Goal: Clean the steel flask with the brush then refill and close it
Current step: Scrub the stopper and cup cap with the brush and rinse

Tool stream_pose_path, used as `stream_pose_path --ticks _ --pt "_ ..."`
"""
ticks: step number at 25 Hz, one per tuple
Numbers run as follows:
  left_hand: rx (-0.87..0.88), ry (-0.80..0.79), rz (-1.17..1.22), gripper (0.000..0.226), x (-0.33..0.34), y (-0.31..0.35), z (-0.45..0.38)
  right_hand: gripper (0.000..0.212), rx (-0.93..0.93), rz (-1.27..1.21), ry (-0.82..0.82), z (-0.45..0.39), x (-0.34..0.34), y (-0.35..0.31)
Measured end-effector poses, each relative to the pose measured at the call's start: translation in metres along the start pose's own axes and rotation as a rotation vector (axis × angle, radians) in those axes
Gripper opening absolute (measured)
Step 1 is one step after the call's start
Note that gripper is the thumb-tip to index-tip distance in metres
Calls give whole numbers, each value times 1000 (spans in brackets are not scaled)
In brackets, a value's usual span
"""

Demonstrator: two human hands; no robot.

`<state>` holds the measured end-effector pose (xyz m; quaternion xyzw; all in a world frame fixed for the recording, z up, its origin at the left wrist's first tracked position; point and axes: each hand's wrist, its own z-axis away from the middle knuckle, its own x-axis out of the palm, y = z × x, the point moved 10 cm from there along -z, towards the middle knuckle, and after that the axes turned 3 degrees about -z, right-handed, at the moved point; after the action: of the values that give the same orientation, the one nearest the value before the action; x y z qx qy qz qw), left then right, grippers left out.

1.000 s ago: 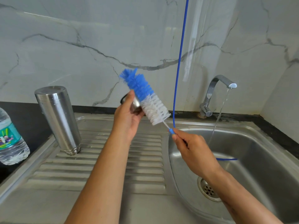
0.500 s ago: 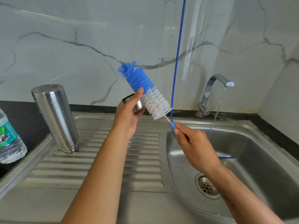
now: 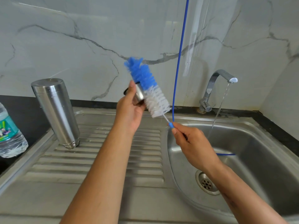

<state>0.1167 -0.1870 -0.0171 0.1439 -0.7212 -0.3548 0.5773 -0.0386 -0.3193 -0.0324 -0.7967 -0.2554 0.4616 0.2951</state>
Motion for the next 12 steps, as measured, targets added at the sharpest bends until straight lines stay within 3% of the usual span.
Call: stream_pose_path --ticks 1,5,10,12 --pt "-5 9 25 30 -6 1 -2 27 -5 9 -10 1 1 -1" --pt "-159 -113 -179 28 23 -37 12 33 50 -26 244 2 -26 6" --pt "-45 -16 13 31 -4 -12 -6 26 -2 -3 37 0 -6 -1" --pt "-40 7 -20 29 -10 -8 -6 28 8 -21 65 0 -8 2"
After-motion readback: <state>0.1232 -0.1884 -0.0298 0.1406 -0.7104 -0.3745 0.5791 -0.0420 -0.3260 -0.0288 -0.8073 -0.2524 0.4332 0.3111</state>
